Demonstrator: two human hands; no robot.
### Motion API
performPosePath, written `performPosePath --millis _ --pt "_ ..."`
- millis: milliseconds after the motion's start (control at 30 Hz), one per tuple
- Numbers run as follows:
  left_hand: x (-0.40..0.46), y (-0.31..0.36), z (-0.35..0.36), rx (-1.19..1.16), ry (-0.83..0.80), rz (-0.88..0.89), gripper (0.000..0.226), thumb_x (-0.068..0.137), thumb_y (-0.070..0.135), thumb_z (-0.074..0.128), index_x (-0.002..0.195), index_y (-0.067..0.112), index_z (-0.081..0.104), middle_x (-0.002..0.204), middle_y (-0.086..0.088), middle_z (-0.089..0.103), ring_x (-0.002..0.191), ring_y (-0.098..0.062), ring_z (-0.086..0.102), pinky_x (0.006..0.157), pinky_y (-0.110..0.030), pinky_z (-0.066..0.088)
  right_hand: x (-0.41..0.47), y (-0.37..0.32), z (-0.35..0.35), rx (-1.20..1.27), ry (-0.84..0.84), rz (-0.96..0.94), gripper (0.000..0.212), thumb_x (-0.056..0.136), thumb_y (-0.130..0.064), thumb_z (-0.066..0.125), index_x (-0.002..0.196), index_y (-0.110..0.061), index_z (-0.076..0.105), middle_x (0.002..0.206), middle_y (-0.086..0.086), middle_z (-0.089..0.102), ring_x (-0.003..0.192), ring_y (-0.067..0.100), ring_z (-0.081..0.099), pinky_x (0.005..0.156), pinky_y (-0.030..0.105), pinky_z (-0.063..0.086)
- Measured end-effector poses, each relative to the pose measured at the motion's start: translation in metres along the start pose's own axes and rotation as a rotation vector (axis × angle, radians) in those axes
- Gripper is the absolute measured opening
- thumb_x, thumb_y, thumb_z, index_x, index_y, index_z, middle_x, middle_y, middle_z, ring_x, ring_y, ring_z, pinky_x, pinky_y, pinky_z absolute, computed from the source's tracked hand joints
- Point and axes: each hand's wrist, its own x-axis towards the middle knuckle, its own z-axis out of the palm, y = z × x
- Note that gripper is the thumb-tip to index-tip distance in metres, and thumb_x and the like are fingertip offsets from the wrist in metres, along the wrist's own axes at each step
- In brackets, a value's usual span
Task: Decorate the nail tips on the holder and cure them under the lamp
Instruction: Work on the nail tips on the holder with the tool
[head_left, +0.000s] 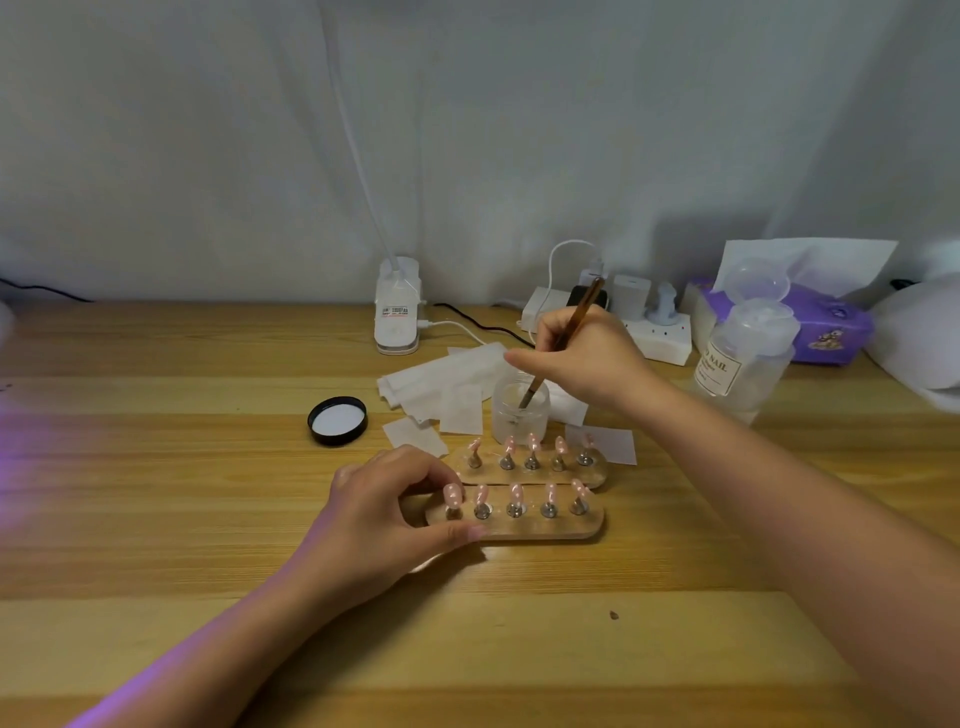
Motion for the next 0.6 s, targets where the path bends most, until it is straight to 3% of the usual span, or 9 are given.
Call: performPosePath --millis 133,300,400,600 --pt "0.001 0.001 -0.005 -0.043 -0.038 -0.006 0.037 0.053 0.059 0.078 0.074 0.032 0.062 0.084 0.016 0.062 0.084 -0.006 0.057 0.085 -0.043 0.045 -0.004 0.001 0.000 0.035 0.009 0.022 0.033 0.080 -0.027 0.069 0.056 -0.017 0.050 0.054 -0.005 0.049 0.052 0.004 0.046 0.054 0.016 0.039" --pt "0.001 0.000 -0.007 -0.028 -0.087 0.001 0.043 0.050 0.061 0.078 0.075 0.032 0.060 0.082 0.018 0.061 0.081 -0.004 0.056 0.073 -0.023 0.045 -0.007 0.004 -0.011 0.255 0.313 0.105 0.035 0.083 -0.027 0.066 0.053 -0.017 0.052 0.039 -0.010 0.049 0.040 -0.004 0.048 0.043 0.006 0.040" --pt "0.001 -0.001 -0.007 -0.031 -0.079 0.014 0.036 0.051 0.057 0.075 0.073 0.034 0.058 0.078 0.017 0.060 0.076 -0.002 0.054 0.066 -0.014 0.039 -0.012 0.008 -0.018 0.336 0.377 0.190 0.036 0.087 -0.028 0.061 0.054 -0.018 0.052 0.034 -0.010 0.049 0.034 -0.004 0.046 0.039 0.006 0.036" --pt "0.000 -0.006 -0.006 -0.013 -0.065 0.022 0.037 0.052 0.063 0.074 0.072 0.036 0.058 0.082 0.021 0.060 0.079 -0.002 0.053 0.073 -0.023 0.039 -0.023 0.015 -0.019 0.419 0.332 0.226 0.033 0.088 -0.027 0.060 0.058 -0.016 0.054 0.036 -0.008 0.051 0.034 -0.003 0.046 0.040 0.008 0.038"
